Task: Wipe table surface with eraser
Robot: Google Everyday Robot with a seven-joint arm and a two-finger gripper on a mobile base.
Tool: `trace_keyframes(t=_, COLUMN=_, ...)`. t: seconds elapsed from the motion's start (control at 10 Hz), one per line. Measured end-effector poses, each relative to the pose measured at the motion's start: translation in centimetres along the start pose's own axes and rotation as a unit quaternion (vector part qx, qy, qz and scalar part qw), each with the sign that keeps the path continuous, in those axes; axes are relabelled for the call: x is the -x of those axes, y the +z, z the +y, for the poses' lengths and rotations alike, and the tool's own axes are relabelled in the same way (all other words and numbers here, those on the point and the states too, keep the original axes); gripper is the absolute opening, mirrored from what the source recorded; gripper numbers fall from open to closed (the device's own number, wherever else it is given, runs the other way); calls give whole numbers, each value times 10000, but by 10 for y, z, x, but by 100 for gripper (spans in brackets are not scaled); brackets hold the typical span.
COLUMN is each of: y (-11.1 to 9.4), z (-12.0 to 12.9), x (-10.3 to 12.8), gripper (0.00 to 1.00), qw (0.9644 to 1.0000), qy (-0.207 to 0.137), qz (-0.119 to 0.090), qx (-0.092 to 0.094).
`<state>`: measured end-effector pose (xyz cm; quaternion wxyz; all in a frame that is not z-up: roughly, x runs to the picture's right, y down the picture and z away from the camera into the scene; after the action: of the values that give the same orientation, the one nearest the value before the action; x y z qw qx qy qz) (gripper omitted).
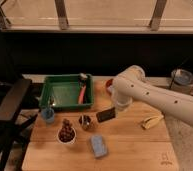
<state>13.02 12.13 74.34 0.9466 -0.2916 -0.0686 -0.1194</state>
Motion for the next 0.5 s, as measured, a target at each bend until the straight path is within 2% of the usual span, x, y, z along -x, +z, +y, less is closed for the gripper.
trace_keyframes(t=0.2, y=16, z=22, x=-26, gripper=0, qw=9989, qy=266, qz=294, qx=237)
trace_keyframes(t=0.5, y=48, z=42, x=-39, gripper=0, qw=9966, qy=515, qz=415, qx=492)
